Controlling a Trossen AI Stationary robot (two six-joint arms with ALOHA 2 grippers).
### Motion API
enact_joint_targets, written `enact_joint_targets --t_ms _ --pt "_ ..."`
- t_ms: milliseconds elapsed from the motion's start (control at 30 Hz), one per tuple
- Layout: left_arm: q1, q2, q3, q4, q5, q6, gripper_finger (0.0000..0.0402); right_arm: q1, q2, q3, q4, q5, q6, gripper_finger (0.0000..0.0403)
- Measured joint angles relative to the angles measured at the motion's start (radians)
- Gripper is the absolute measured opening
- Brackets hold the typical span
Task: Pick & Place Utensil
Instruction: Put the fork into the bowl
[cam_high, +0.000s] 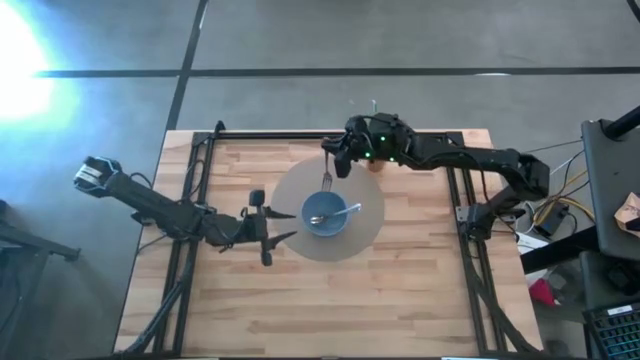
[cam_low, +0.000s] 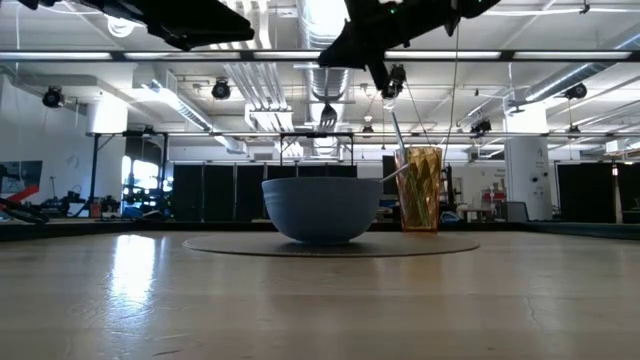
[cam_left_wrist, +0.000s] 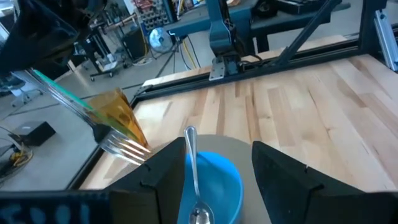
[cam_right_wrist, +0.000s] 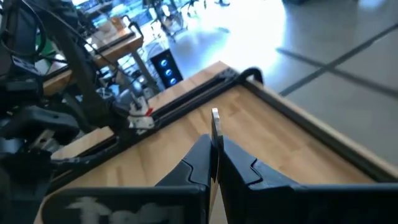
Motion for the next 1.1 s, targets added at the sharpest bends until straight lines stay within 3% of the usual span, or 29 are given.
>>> enact_joint_targets --t_ms 533,1100 --pt "0.005 -0.006 -0.002 0.011 0.000 -0.061 0.0188 0.001 0.186 0.000 0.026 -0.137 0.095 0.0013" --pt "0.008 -0.006 -0.003 0.001 0.000 -0.045 0.0188 0.009 0.313 0.002 0.083 -0.205 0.140 0.0013"
